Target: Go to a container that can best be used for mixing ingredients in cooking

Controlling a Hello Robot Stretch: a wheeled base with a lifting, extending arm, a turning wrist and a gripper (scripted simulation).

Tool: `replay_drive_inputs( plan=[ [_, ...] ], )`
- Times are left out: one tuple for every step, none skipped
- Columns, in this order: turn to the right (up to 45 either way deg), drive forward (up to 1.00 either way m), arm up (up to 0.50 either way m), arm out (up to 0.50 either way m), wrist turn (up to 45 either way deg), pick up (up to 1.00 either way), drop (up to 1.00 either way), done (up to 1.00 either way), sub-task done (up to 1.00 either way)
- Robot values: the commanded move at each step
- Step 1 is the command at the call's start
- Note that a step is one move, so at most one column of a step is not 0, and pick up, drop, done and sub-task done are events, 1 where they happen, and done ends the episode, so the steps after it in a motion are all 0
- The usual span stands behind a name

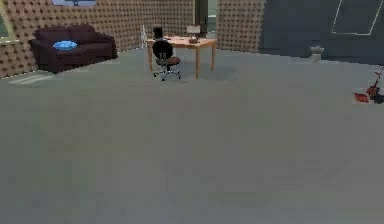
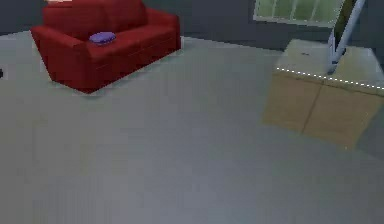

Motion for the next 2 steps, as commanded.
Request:
replay_drive_inputs(
  plan=[
    [45.0, 0.00, 0.00, 0.00, 0.0, 0.00, 0.00, 0.00, 0.00],
    [45.0, 0.00, 0.00, 0.00, 0.0, 0.00, 0.00, 0.00, 0.00]
  ],
)
